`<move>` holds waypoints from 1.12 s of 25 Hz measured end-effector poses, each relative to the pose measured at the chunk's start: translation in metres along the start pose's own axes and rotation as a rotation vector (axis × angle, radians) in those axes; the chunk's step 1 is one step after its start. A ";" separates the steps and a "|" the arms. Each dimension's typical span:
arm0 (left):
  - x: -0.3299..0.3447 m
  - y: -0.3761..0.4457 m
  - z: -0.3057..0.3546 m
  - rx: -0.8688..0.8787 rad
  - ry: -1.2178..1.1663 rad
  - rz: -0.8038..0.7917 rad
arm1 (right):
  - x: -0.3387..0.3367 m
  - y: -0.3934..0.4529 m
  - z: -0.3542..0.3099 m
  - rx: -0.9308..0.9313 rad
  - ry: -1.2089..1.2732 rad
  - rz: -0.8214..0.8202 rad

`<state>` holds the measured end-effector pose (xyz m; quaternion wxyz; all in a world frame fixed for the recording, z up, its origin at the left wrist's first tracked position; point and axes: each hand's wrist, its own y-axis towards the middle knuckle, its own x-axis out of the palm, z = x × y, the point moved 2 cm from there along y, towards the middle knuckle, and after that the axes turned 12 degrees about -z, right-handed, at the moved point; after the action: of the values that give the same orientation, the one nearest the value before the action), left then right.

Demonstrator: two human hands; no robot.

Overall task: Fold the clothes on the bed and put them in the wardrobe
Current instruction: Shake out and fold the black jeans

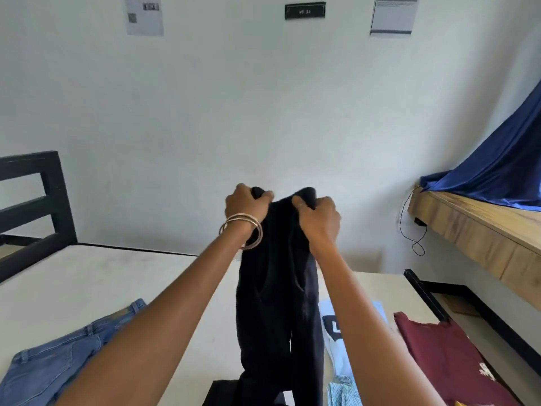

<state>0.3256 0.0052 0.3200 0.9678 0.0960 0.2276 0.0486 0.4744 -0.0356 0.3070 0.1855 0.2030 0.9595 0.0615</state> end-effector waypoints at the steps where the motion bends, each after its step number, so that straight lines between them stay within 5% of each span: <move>1: 0.004 -0.006 0.012 0.040 -0.042 -0.067 | 0.005 -0.002 -0.007 -0.038 0.020 -0.118; 4: 0.003 -0.011 0.033 0.101 -0.385 -0.372 | 0.002 -0.001 -0.016 -0.087 0.136 -0.429; 6: -0.002 -0.010 0.035 0.180 -0.532 -0.596 | -0.008 0.004 -0.014 -0.176 0.105 -0.442; 8: -0.005 0.001 0.035 0.412 -0.329 -0.502 | -0.019 0.009 -0.019 -0.268 0.096 -0.384; 11: -0.015 0.019 0.056 0.739 0.331 -0.300 | -0.032 0.007 -0.040 -0.442 0.173 -0.446; 15: -0.034 0.026 0.097 0.772 0.333 -0.264 | -0.048 0.009 -0.053 -0.619 0.586 -0.507; 17: -0.041 0.024 0.104 0.840 0.396 -0.136 | -0.047 0.008 -0.024 -0.518 0.659 -0.550; 21: -0.072 0.032 0.122 0.891 0.422 0.024 | -0.013 -0.003 0.081 -0.149 0.214 -0.787; 22: -0.081 0.035 0.126 0.880 0.434 0.052 | -0.008 0.000 0.094 -0.102 0.130 -0.689; 25: -0.109 0.049 0.128 0.847 0.400 0.138 | -0.025 0.016 0.074 -0.164 -0.116 0.145; 26: -0.120 0.055 0.126 0.831 0.349 0.169 | -0.030 0.012 0.061 -0.274 -0.191 0.310; 28: -0.136 0.065 0.125 0.805 0.232 0.201 | -0.025 0.003 0.052 -0.528 -0.342 0.239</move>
<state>0.2573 0.0296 0.5021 0.8115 0.4815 0.3254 0.0604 0.5167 -0.0414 0.2678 0.3814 0.2664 0.8349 0.2941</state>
